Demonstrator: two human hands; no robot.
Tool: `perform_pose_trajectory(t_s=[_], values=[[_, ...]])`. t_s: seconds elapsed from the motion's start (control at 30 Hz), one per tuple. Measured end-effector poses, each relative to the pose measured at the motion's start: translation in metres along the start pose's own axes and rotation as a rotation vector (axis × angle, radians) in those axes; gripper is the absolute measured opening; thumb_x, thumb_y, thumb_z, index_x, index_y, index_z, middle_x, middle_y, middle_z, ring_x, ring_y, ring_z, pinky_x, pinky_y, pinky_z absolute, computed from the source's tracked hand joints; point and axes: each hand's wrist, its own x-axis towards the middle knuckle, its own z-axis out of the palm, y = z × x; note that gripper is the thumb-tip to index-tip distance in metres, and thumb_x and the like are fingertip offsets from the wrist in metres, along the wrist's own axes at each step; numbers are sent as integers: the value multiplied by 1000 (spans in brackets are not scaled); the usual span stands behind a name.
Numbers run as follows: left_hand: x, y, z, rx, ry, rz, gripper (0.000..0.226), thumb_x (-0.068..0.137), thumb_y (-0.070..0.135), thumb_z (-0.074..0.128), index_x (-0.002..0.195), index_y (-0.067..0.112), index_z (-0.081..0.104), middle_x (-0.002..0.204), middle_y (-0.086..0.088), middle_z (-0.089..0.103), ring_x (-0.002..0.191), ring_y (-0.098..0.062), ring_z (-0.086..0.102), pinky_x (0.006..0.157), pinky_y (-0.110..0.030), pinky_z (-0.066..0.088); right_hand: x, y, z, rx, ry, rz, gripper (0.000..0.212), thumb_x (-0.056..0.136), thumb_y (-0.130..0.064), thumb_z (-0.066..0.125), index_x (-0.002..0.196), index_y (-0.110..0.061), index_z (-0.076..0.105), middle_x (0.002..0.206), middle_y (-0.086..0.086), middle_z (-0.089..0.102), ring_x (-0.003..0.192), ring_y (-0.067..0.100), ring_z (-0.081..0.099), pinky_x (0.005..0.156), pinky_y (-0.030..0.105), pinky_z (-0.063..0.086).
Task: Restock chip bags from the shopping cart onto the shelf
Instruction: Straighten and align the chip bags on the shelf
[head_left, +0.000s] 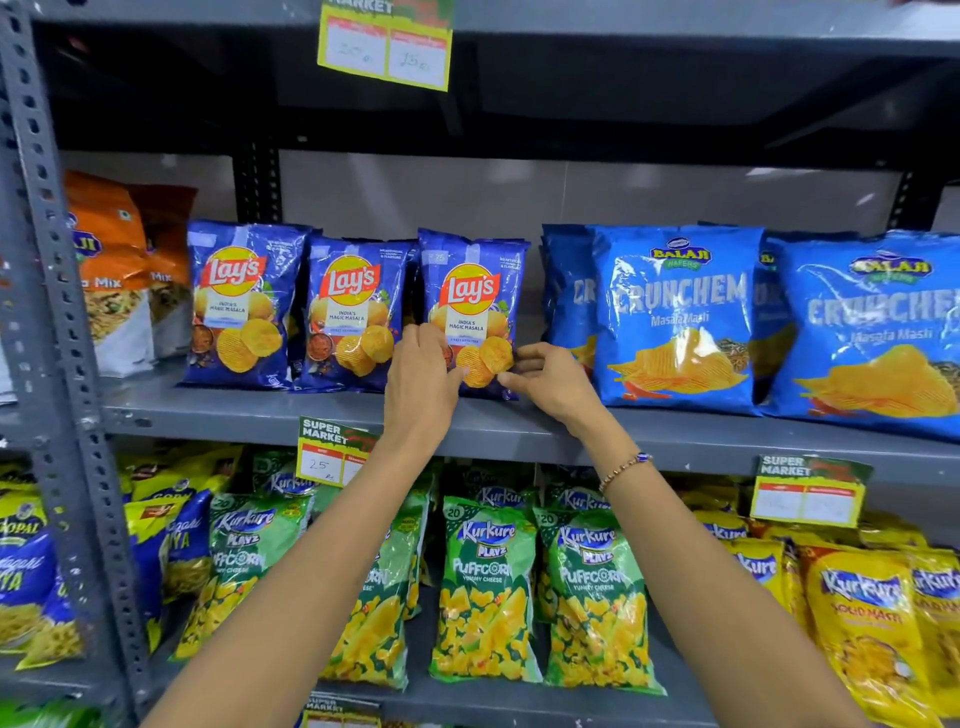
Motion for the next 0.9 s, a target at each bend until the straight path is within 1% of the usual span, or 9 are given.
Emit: perform_pose_trajectory(t_s=[0.1,0.23,0.3,0.37,0.43,0.5,0.6,0.73,0.9], values=[[6,22,7,-152,-69,71,26,84,24,68,101,8,57,99,-9,63,89,-22,58,77,-34,47,-16,1,-32,26,125,-77,30,81,-22,72,108,-12,65,94,1,68,82,11,64,79,23,54],[19,62,30,-457,-236,30,34,80,26,73,105,9,59,100,-8,66,75,-12,57,61,-6,45,-37,15,-100,47,378,-128,8,83,-17,69,91,-16,68,84,2,68,75,11,63,61,11,50],[25,78,48,-585,-372,-51,53,78,31,74,121,10,51,119,-8,61,91,-15,59,72,-11,49,-41,26,-134,4,513,-105,14,83,-18,69,95,-12,68,91,7,69,84,18,65,71,24,53],[30,92,67,-621,-509,-140,79,75,38,76,137,12,35,140,-8,47,115,-19,54,94,-31,49,-41,39,-163,-105,565,-47,37,81,-28,72,111,-10,62,111,11,65,98,20,62,80,30,49],[34,104,84,-626,-603,-211,101,71,42,78,146,12,18,152,-7,31,132,-21,41,106,-35,39,-37,52,-187,-184,498,56,67,77,-38,74,130,-9,47,133,14,52,118,24,53,90,35,46],[37,109,99,-613,-679,-260,113,68,46,79,148,8,9,155,-5,24,131,-19,40,102,-31,39,-32,63,-201,-186,376,152,87,75,-41,75,142,-9,30,142,17,43,126,30,46,96,39,42],[39,111,117,-574,-798,-329,119,59,50,83,146,2,15,149,-9,38,120,-19,49,97,-34,46,-24,78,-208,-213,197,224,97,76,-38,74,147,-6,16,146,18,39,120,29,48,89,35,40],[38,106,127,-564,-856,-271,107,56,46,86,141,7,36,145,-7,48,128,-23,49,109,-39,41,-15,94,-208,-207,50,258,105,73,-44,75,149,-7,12,156,12,25,137,31,35,108,41,35],[31,105,123,-593,-720,-254,66,58,36,88,116,17,63,122,3,66,113,-18,59,100,-37,47,-15,106,-208,-104,45,240,104,67,-42,80,147,-9,23,151,9,35,131,25,42,105,37,39]])
